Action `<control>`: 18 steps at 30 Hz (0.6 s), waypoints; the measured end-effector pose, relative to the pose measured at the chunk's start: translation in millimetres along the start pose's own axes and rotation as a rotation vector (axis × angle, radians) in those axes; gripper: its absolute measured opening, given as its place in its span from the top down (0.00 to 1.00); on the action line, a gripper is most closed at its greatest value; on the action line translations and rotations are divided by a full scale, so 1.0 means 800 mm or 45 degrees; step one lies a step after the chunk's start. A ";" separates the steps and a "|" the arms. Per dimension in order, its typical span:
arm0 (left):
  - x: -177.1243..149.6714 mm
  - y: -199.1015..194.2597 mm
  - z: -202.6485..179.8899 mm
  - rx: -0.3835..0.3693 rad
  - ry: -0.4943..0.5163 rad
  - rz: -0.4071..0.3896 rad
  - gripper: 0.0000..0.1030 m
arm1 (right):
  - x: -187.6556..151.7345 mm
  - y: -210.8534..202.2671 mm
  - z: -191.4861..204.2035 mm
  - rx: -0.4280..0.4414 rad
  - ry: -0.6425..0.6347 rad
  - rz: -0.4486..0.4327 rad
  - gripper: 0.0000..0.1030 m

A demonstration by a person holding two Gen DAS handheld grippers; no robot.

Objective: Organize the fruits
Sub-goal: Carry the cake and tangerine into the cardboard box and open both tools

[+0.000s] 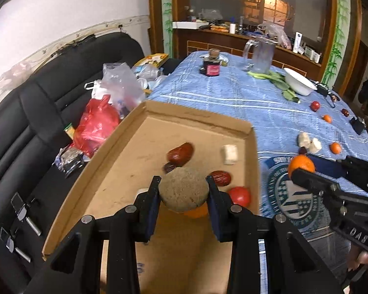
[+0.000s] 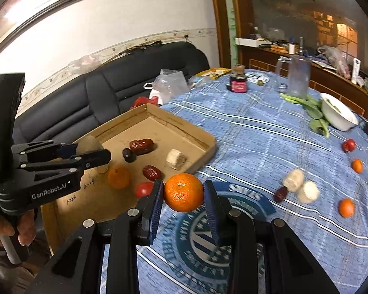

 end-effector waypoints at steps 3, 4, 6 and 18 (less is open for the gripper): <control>-0.012 0.005 0.015 0.005 -0.018 0.032 0.66 | 0.006 0.018 0.011 0.025 -0.013 0.019 0.64; -0.014 0.006 0.018 0.008 -0.018 0.040 0.66 | 0.009 0.026 0.016 0.041 -0.019 0.025 0.64; -0.019 0.010 0.022 0.012 -0.013 0.058 0.66 | 0.014 0.038 0.025 0.059 -0.030 0.033 0.64; -0.030 0.027 0.030 0.013 -0.013 0.101 0.66 | 0.034 0.128 0.063 0.067 -0.137 0.127 0.64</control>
Point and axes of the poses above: each gripper's, at about its wrist camera, not at the fingertips, and y roughly the way its jaws point, z to its left, x to its top, the point moved 6 cm from there along y, roughly the way its jaws point, and after that the axes turned 11 degrees about y, right-handed, at the moved point
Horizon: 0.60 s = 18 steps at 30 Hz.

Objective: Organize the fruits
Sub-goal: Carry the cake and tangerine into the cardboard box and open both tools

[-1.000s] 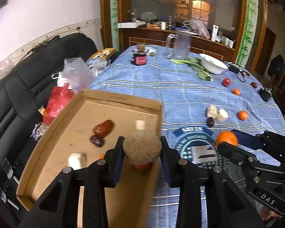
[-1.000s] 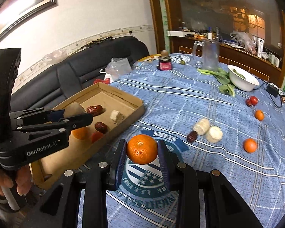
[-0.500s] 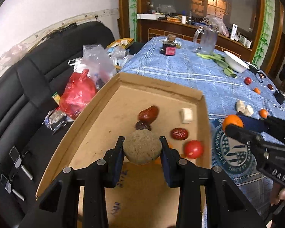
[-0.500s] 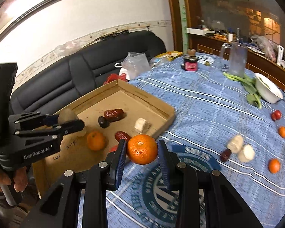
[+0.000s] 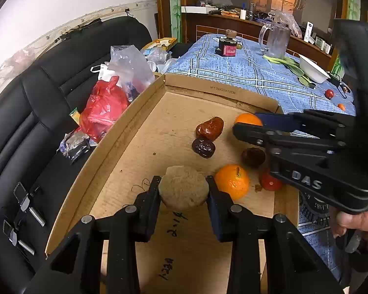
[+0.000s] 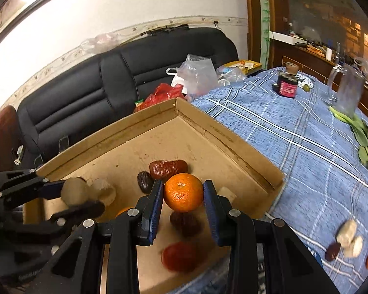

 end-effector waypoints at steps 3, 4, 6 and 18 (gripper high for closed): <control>0.003 0.002 0.001 0.016 0.004 -0.005 0.66 | 0.000 0.012 -0.001 -0.004 0.000 0.022 0.64; 0.004 0.003 0.001 0.020 0.004 -0.006 0.66 | -0.001 0.015 -0.001 -0.004 0.000 0.027 0.64; 0.005 0.004 0.001 0.028 0.006 -0.010 0.66 | -0.003 0.021 -0.003 -0.015 -0.005 0.037 0.64; 0.009 0.007 0.006 0.086 -0.012 -0.019 0.53 | -0.007 0.016 -0.007 0.021 0.028 0.024 0.50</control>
Point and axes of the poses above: each gripper's, at about its wrist camera, not at the fingertips, and y roughly the way its jaws point, z to its left, x to its top, the point moved 6 cm from there along y, roughly the way its jaws point, and after that the axes turned 11 degrees about y, right-handed, at the moved point
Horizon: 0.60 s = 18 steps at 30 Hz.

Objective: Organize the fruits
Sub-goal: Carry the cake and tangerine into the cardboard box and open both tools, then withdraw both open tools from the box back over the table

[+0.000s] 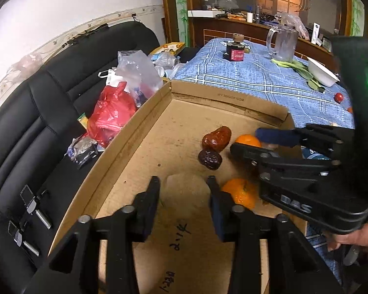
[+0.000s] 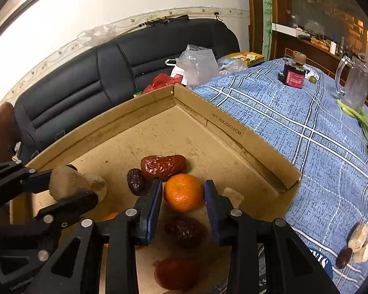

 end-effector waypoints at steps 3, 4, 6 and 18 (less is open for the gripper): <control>0.000 -0.004 0.006 -0.006 -0.041 -0.020 0.38 | 0.002 -0.016 -0.002 -0.008 0.011 -0.040 0.42; 0.001 -0.006 0.007 0.004 -0.049 -0.026 0.33 | 0.002 -0.020 -0.004 -0.001 0.020 -0.045 0.42; 0.003 -0.010 0.009 0.023 -0.059 -0.040 0.31 | 0.001 -0.033 -0.008 0.007 0.047 -0.064 0.42; 0.018 -0.037 -0.028 -0.008 -0.043 -0.108 0.29 | -0.023 -0.122 -0.043 -0.093 0.091 -0.184 0.36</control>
Point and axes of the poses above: each gripper's, at about its wrist camera, not at the fingertips, and y roughly the way its jaws point, z to its left, x to its top, the point moved 6 cm from there along y, roughly the way its jaws point, and after that the axes turned 11 degrees about y, right-handed, at the moved point
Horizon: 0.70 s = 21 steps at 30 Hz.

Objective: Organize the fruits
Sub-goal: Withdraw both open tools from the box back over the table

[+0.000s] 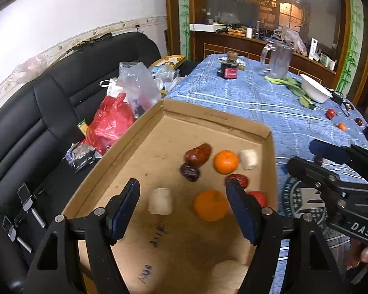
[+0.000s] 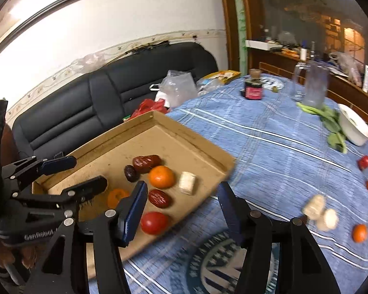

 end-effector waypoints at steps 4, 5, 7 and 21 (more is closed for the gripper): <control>0.010 -0.009 -0.029 -0.030 0.028 -0.029 0.26 | -0.005 -0.028 -0.028 -0.046 0.035 -0.032 0.34; 0.013 -0.012 -0.037 -0.039 0.036 -0.037 0.25 | -0.008 -0.035 -0.038 -0.055 0.049 -0.036 0.34; 0.018 -0.015 -0.054 -0.061 0.057 -0.049 0.25 | -0.012 -0.048 -0.056 -0.087 0.072 -0.049 0.34; 0.039 -0.010 -0.188 -0.284 0.192 -0.040 0.25 | -0.063 -0.127 -0.193 -0.292 0.257 -0.075 0.31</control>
Point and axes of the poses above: each gripper's, at about its wrist camera, not at the fingertips, and y roughly the way its jaws point, z to its left, x to its top, the point moved 6 cm from there along y, roughly the way its jaws point, and after that the axes turned 11 degrees about y, right-handed, at the moved point
